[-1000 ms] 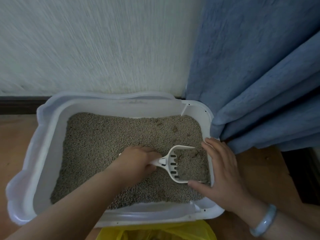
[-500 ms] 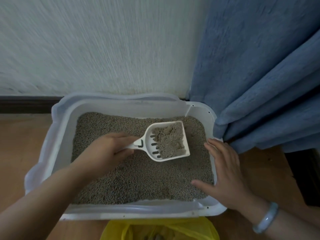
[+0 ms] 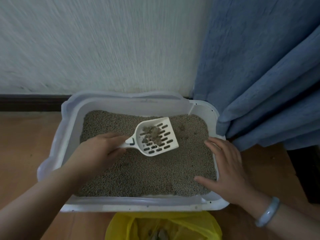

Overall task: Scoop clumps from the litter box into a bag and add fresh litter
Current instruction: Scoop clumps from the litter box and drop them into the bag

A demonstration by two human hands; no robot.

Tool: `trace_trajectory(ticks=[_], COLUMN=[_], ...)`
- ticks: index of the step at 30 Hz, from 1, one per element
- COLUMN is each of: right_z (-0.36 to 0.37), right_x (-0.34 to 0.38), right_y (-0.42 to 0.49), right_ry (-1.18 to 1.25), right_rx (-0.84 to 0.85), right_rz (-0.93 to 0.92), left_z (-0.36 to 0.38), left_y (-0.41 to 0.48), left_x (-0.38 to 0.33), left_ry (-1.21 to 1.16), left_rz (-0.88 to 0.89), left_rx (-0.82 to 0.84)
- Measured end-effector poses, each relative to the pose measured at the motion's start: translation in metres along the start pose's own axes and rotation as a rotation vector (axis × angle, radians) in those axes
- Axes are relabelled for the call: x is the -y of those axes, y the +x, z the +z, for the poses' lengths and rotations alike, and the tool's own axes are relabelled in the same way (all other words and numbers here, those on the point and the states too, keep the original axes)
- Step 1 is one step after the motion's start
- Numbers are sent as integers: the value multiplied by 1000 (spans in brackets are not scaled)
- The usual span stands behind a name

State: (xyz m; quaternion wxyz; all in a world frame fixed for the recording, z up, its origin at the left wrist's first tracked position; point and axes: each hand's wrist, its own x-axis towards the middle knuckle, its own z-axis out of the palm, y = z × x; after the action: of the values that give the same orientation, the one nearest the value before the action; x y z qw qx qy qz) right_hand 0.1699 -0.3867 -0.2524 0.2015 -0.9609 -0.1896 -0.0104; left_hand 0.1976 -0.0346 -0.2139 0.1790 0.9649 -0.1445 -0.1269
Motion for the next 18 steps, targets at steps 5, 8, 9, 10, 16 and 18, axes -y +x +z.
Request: trace_trajectory(ticks=[5,8,9,10,16,18], right_z=[-1,0,0,0,-1,-1], right_x=[1,0,0,0,1,0], right_y=[1,1,1,1,2,1], right_ry=[7,4,1,0,0,1], right_rx=[-13,-7,-3,1,18,20], right_rz=[-5,-9,-10,-11,-5,-5], left_z=[-12,-27,-30,-33,-39,-45], left_y=[-4,-2,1,5,36,47], left_x=[14,21,20,20,9,6], left_ry=[124,215,240,266,453,507], left_rz=[-10,-34,-45,-56,-117,-164], left_rx=[-6,-25,-9,10,140,191])
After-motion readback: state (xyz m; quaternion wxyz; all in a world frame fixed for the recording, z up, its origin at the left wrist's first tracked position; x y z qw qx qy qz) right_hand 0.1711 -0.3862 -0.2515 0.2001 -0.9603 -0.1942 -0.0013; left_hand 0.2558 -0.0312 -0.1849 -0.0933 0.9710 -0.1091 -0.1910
